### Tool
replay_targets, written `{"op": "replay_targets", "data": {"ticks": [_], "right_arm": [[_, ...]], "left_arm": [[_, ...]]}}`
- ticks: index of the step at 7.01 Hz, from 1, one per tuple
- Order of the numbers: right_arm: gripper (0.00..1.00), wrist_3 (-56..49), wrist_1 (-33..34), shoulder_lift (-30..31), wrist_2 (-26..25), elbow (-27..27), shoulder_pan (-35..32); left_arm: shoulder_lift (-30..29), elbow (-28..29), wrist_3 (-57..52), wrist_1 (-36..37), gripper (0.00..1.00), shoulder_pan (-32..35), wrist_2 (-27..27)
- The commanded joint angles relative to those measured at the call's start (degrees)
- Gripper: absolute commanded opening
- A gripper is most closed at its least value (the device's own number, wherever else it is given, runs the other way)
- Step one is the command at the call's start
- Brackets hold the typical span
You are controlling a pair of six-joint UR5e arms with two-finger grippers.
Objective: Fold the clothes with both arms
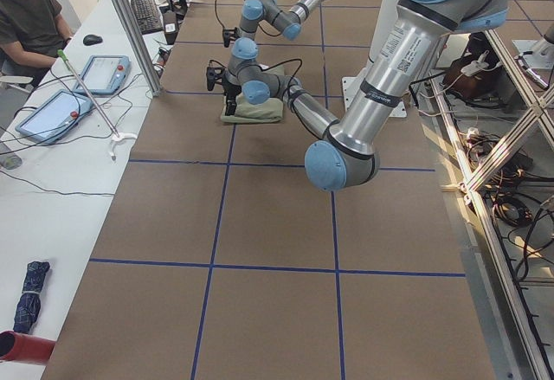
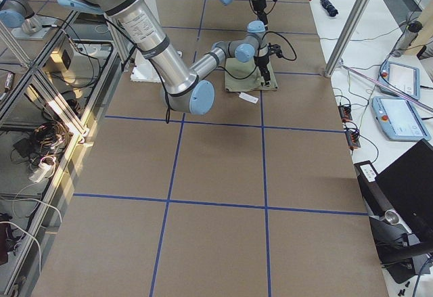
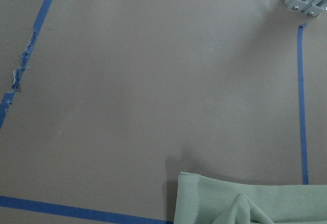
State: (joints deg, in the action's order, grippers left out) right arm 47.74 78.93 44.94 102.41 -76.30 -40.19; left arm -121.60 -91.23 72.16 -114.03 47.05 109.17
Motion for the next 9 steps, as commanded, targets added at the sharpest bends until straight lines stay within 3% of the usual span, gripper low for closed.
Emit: {"op": "replay_targets", "data": {"ticks": [1, 4, 6, 7, 9], "right_arm": [[1.00, -2.36, 3.58, 1.28, 10.23, -0.95, -7.23], [1.00, -20.42, 4.13, 14.51, 21.30, -6.83, -20.92], [1.00, -34.57, 4.30, 23.22, 29.83, -7.63, -33.30], [1.00, -43.51, 5.00, 27.52, 32.48, -7.46, -38.76], [1.00, -62.14, 9.82, 33.69, 31.98, -7.46, -46.43]], "left_arm": [[2.92, -0.96, -9.18, 0.12, 1.00, 4.78, 4.62], [13.47, -3.60, -39.45, 0.30, 1.00, 17.68, 11.91], [21.02, -3.86, -58.01, 1.17, 1.00, 26.38, 16.05], [24.19, -3.78, -64.80, 2.57, 1.00, 29.13, 16.68], [28.87, -3.78, -73.55, 2.93, 1.00, 33.89, 16.77]]}}
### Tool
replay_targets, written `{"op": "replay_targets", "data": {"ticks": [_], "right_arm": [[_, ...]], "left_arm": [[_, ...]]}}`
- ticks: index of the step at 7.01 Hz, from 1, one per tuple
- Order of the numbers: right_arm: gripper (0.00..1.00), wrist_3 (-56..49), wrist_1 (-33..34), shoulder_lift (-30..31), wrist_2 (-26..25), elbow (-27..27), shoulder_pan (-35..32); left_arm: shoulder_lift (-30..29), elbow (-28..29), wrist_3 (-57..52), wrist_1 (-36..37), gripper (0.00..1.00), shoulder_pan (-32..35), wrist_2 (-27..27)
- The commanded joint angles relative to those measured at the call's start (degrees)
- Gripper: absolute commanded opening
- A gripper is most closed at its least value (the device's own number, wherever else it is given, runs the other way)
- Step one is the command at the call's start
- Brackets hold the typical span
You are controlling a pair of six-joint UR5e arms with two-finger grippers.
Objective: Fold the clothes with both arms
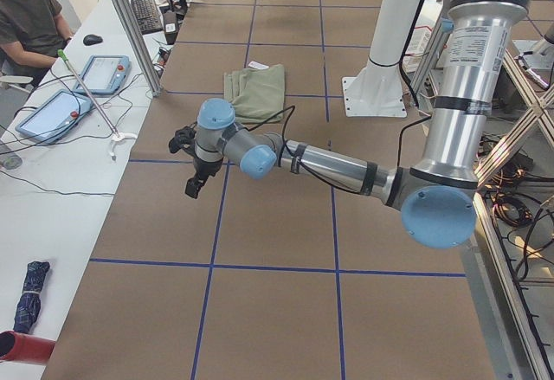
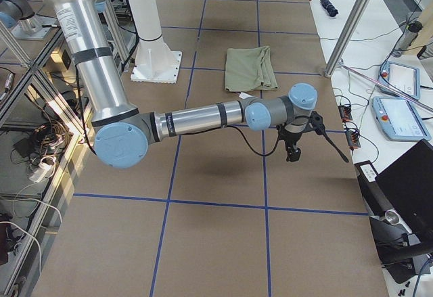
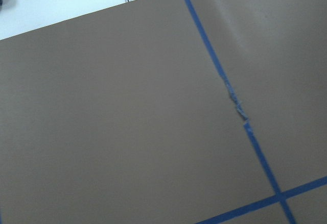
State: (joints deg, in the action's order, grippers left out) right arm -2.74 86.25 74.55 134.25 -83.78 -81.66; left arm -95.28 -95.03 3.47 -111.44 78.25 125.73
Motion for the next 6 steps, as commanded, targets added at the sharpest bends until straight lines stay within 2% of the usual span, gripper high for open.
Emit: {"op": "replay_targets", "data": {"ticks": [1, 2, 3, 4, 5, 6], "right_arm": [[1.00, -13.06, 2.17, 7.42, 0.39, 0.11, -6.56], [1.00, -12.55, 0.95, 8.67, -0.04, -0.58, -7.19], [1.00, -13.16, -0.02, 11.29, -2.30, -0.24, -7.11], [1.00, -11.60, -0.20, 11.40, -5.11, -0.67, -7.11], [1.00, -6.19, 0.15, 11.84, -3.92, -1.29, -7.19], [1.00, -1.70, 0.50, 11.67, -3.56, -1.73, -7.19]], "left_arm": [[3.08, 0.36, -4.00, -0.35, 1.00, 2.70, 0.13], [1.96, 2.63, -1.64, -1.66, 1.00, 2.35, -0.83], [2.82, 3.87, -1.53, -1.94, 1.00, 2.35, -0.83], [2.91, 6.14, -1.10, -2.38, 1.00, 2.61, -1.01], [2.65, 6.78, -1.35, 2.75, 1.00, 6.01, -0.40], [1.78, 5.48, -2.40, 13.42, 1.00, 7.26, -0.22]]}}
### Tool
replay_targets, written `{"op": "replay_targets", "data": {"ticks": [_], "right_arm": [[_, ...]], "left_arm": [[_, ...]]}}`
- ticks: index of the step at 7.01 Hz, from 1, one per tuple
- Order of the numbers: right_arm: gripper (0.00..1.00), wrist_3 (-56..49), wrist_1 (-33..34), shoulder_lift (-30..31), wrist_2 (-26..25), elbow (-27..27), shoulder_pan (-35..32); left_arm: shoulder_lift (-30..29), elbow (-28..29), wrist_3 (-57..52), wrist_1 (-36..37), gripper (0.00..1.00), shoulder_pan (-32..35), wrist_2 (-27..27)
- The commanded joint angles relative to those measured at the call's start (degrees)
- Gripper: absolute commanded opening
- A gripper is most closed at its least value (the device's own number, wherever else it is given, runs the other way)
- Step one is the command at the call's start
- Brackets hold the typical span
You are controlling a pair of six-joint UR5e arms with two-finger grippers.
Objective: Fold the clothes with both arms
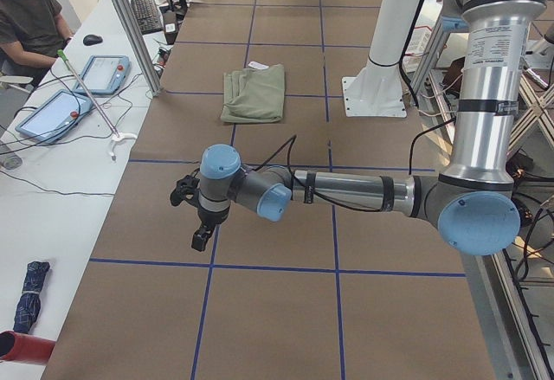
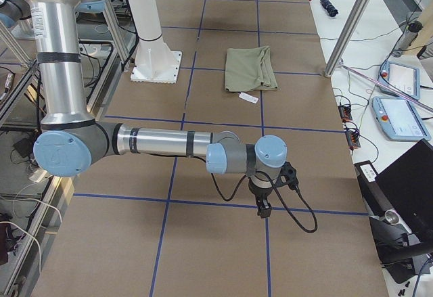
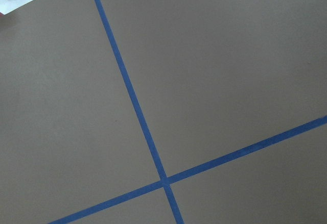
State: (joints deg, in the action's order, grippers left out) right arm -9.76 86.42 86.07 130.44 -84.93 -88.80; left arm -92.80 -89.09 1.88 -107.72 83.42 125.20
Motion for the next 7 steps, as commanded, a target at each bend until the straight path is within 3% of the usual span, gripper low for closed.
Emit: {"op": "replay_targets", "data": {"ticks": [1, 3, 7], "right_arm": [[1.00, 5.45, 0.41, 0.33, 2.34, -0.67, -0.66], [1.00, 5.37, 0.41, 2.34, 9.71, -0.24, -3.91], [1.00, 5.45, -1.34, 5.77, 9.13, -0.76, -4.27]], "left_arm": [[-0.02, -1.25, -9.09, 14.51, 1.00, 2.96, 0.48], [1.99, -0.99, -11.81, 15.17, 1.00, 4.20, 7.91], [2.09, -1.26, -11.90, 15.00, 1.00, 4.29, 8.22]]}}
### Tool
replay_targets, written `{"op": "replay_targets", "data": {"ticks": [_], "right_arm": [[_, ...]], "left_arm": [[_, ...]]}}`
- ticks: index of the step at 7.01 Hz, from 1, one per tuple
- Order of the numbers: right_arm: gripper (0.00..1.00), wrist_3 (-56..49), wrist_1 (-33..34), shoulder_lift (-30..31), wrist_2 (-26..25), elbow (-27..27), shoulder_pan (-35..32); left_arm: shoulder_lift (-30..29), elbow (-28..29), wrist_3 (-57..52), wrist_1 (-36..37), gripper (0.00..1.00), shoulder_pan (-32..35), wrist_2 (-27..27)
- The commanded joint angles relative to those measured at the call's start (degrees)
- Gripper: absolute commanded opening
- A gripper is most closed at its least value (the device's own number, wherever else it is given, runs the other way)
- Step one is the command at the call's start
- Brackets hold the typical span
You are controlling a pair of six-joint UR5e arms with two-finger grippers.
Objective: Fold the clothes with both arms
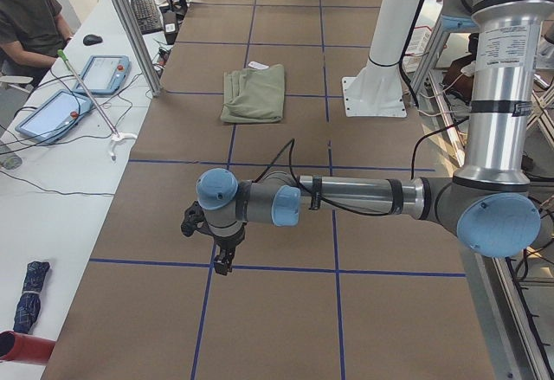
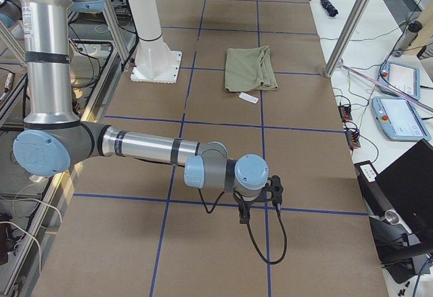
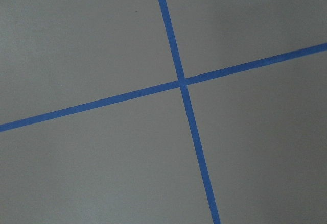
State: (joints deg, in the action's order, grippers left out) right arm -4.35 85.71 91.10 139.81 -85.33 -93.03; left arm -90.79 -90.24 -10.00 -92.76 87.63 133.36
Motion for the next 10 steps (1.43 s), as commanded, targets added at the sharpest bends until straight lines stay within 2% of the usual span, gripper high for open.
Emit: {"op": "replay_targets", "data": {"ticks": [1, 2, 4, 6, 10], "right_arm": [[1.00, 2.91, -0.63, 0.49, -1.37, -1.84, -0.04], [1.00, 6.51, -0.63, 0.66, -5.56, -3.77, -0.04], [1.00, 6.72, -0.63, 0.75, -5.43, -3.52, -0.04], [1.00, 6.72, -0.63, 0.75, -5.25, -3.44, -0.04], [1.00, 6.64, -0.63, 0.75, -5.25, -3.70, 0.04]], "left_arm": [[0.09, -0.11, 0.06, -0.05, 1.00, 0.09, 0.06], [0.09, -0.20, 0.06, -0.05, 1.00, 0.09, 0.06], [0.09, -0.11, 1.11, 0.04, 1.00, 0.09, 0.06], [0.00, -0.46, 11.09, -0.05, 1.00, 0.09, 0.06], [-0.09, -0.37, 11.14, -0.05, 1.00, 0.00, 0.15]]}}
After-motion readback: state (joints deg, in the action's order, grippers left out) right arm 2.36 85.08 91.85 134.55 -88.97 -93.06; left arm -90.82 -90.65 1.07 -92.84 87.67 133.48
